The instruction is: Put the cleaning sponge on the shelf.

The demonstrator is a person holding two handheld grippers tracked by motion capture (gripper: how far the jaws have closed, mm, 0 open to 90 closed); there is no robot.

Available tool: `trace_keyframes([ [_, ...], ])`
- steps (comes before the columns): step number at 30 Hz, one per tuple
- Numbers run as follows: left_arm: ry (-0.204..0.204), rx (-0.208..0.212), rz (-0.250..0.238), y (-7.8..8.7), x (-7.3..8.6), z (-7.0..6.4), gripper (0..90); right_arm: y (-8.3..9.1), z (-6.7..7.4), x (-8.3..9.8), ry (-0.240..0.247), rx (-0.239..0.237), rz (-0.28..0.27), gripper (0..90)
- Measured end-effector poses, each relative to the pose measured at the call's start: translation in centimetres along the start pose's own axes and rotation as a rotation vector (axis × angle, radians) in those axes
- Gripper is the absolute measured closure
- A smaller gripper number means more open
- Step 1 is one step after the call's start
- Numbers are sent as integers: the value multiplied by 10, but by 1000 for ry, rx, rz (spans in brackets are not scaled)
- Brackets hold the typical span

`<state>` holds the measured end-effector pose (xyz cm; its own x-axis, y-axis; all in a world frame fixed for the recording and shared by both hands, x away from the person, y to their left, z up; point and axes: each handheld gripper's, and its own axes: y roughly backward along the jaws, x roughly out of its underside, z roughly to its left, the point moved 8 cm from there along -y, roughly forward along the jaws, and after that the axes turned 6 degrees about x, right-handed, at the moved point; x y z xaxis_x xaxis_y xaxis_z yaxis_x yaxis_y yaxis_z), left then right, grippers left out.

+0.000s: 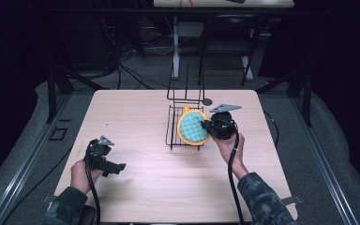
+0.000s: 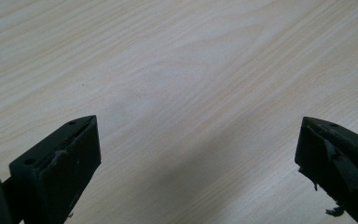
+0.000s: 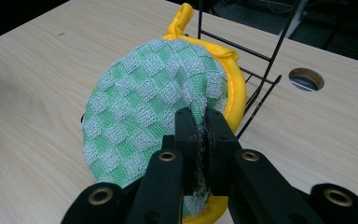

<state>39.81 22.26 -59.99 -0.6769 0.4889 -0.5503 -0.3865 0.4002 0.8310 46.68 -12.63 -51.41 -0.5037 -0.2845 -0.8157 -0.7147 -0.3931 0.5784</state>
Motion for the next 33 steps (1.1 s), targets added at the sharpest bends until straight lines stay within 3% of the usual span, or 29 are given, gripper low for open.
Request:
trace_keyframes([
  [33, -4, 2, 9, -1, 1, 0, 1, -45, 8, 4, -59, 26, 18, 854],
])
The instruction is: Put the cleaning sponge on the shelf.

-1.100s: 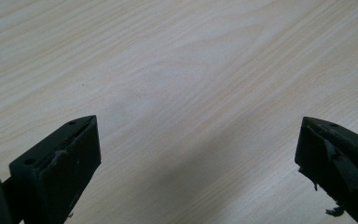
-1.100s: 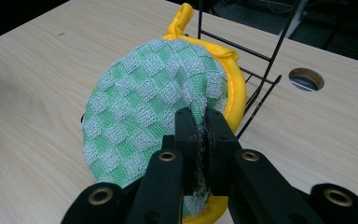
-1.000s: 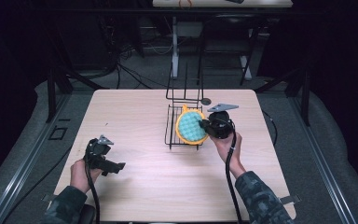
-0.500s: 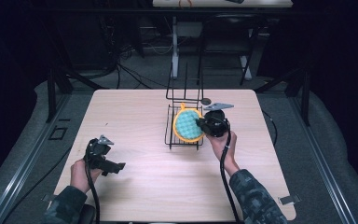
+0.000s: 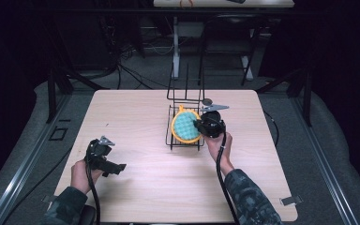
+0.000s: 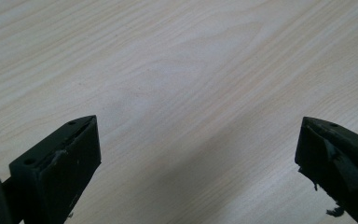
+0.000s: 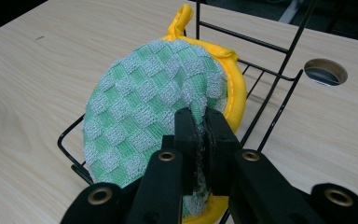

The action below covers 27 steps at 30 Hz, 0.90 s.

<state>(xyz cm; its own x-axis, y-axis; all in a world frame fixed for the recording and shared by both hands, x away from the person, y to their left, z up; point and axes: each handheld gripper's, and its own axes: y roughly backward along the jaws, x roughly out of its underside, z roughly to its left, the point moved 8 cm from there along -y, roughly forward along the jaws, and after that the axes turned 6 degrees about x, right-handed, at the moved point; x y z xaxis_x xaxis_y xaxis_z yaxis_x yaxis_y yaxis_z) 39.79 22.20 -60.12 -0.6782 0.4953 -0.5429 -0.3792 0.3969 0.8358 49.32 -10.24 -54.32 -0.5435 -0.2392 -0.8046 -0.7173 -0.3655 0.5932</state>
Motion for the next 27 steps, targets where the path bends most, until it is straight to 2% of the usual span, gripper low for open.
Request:
trace_keyframes([
  [2, -1, 0, -1, 0, 0, 0, 1, -4, 0, 1, -23, 4, 10, 854],
  [12, -4, 3, -1, 0, 0, 0, 1, -16, -3, 6, -71, 10, 24, 851],
  [17, -3, 2, -2, 0, 0, 0, 1, -21, -2, 9, -76, 10, 33, 849],
  [18, -3, 1, -1, 0, 0, 0, 1, -21, -1, 11, -87, 12, 49, 849],
  [27, -4, 4, -3, 0, -1, 0, 1, -26, -3, 15, -111, 26, 57, 848],
])
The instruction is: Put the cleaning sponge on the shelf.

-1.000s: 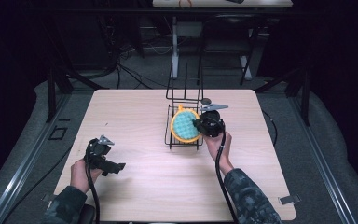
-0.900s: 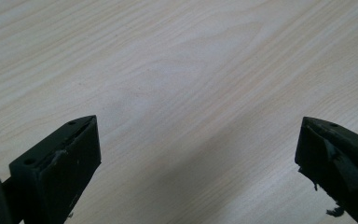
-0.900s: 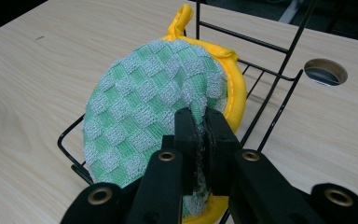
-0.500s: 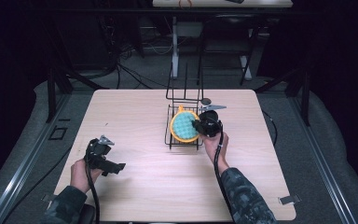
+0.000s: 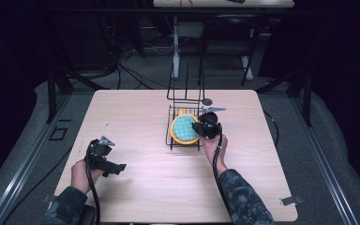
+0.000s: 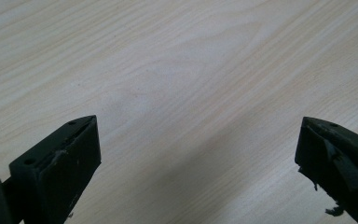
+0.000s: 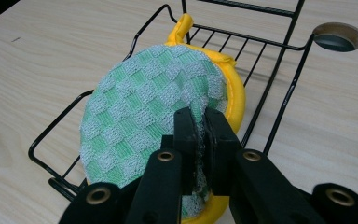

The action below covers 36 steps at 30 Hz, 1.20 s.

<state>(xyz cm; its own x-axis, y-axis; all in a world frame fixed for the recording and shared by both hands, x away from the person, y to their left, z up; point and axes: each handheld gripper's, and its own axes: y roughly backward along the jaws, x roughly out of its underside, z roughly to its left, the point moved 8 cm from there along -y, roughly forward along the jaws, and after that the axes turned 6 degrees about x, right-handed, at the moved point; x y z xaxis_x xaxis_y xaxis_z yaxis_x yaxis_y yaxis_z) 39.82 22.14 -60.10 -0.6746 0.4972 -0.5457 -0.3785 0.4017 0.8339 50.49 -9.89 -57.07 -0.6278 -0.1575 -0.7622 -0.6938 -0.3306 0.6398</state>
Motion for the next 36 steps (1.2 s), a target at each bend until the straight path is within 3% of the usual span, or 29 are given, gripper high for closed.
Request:
trace_keyframes([
  [11, -4, 8, 10, -2, -2, 0, 1, -7, -4, 4, -71, -4, 14, 836],
  [23, -10, 10, 9, -3, -3, -1, 1, -8, -4, 4, -73, -5, 13, 790],
  [25, -9, 11, 8, -3, -3, -1, 1, -7, -4, 3, -70, -11, 5, 764],
  [27, -6, 9, 8, -3, -3, -1, 1, -2, -4, 1, -73, -25, -1, 663],
  [29, -4, 10, 7, -3, -3, -1, 1, -1, -3, 1, -74, -30, -4, 624],
  [34, -8, 11, 4, -3, -3, -2, 1, 14, 0, -3, -30, -67, -25, 449],
  [36, -8, 11, 5, -3, -4, -2, 1, 16, 1, -3, -24, -71, -23, 431],
])
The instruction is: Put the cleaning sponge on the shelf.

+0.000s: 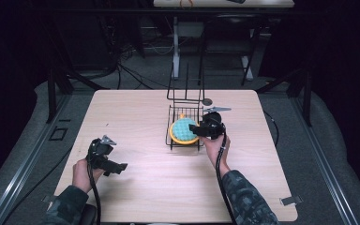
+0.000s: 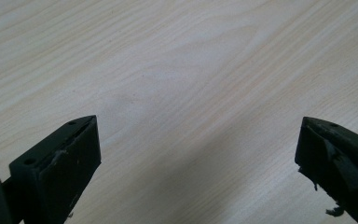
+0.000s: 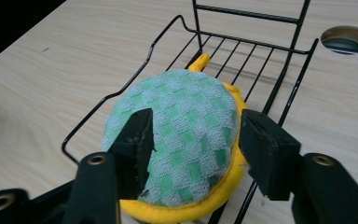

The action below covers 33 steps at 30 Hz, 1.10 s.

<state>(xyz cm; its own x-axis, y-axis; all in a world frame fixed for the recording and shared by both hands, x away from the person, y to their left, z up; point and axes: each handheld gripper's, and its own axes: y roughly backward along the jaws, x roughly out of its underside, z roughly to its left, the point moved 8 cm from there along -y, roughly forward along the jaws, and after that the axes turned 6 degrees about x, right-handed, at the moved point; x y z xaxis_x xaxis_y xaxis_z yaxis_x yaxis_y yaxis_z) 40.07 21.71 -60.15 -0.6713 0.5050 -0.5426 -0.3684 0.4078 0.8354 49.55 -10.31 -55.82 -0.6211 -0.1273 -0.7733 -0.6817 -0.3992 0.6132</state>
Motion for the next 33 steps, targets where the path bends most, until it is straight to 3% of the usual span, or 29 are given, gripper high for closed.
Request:
trace_keyframes([
  [8, -3, -2, 4, 0, 0, 0, 1, 27, 6, -1, 80, -45, -13, 233],
  [9, -4, -2, 4, 0, 0, 0, 1, 35, 7, 1, 94, -47, 5, 191],
  [20, -4, -3, 4, 0, -1, -1, 1, 77, 1, 8, 161, -53, 18, 70],
  [33, -3, -5, 2, 0, 0, -1, 1, 124, -7, 22, 207, -46, 29, 12],
])
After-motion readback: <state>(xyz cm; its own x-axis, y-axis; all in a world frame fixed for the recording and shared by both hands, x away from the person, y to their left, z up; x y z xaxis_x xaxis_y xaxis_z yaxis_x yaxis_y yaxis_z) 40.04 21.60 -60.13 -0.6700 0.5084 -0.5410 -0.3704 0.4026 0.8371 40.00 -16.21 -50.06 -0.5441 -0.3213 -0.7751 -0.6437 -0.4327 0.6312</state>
